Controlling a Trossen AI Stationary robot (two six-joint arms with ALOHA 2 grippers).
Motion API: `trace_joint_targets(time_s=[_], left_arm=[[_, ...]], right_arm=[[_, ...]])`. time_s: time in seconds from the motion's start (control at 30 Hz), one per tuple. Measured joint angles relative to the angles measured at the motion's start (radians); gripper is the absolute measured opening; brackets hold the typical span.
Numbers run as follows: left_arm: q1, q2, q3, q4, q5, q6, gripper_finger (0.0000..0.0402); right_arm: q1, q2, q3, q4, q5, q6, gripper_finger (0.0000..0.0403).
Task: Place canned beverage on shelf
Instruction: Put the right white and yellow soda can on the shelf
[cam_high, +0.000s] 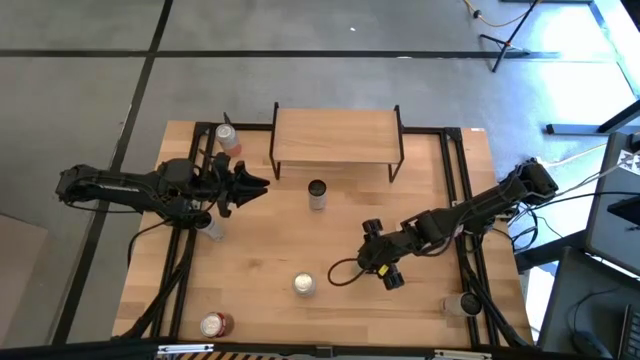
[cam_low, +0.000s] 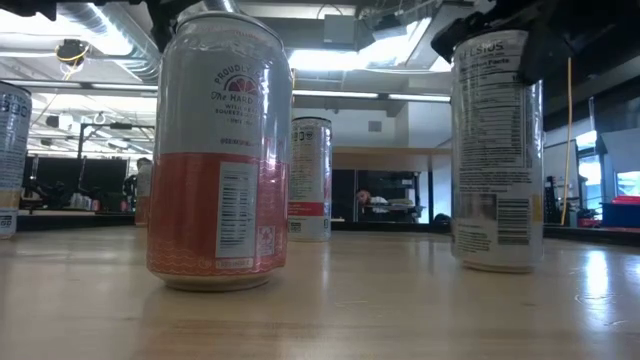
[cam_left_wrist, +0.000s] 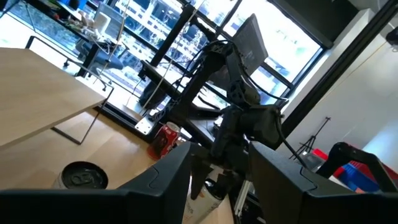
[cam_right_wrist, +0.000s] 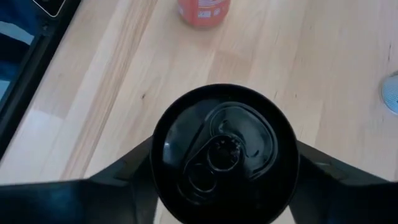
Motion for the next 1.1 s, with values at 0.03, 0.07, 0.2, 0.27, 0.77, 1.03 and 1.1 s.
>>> trace_joint_targets(time_s=[0.03, 0.07, 0.2, 0.27, 0.77, 1.03, 1.1], left_arm=[[0.000, 0.000, 0.000, 0.003, 0.000, 0.000, 0.0157], [0.000, 0.000, 0.000, 0.003, 0.000, 0.000, 0.0157], [0.000, 0.000, 0.000, 0.005, -0.006, 0.000, 0.0157], [0.000, 0.000, 0.000, 0.009, -0.008, 0.001, 0.0157], [0.000, 0.020, -0.001, 0.005, -0.064, 0.028, 0.0157], [0.000, 0.029, -0.001, 0.008, -0.088, 0.003, 0.0157], [0.000, 0.029, -0.002, 0.007, -0.088, 0.002, 0.0157]], right_arm=[[0.000, 0.000, 0.000, -0.002, 0.001, 0.000, 0.0281], [0.000, 0.000, 0.000, -0.006, 0.001, 0.005, 0.0298], [0.000, 0.001, 0.011, -0.036, 0.001, 0.038, 0.0355], [0.000, 0.000, 0.054, -0.103, 0.004, 0.074, 0.0371], [0.001, -0.002, 0.362, -0.528, 0.103, 0.745, 0.0386], [0.027, 0.064, 0.343, -0.440, 0.274, 1.047, 0.0387], [0.045, 0.091, 0.343, -0.404, 0.281, 1.054, 0.0387]])
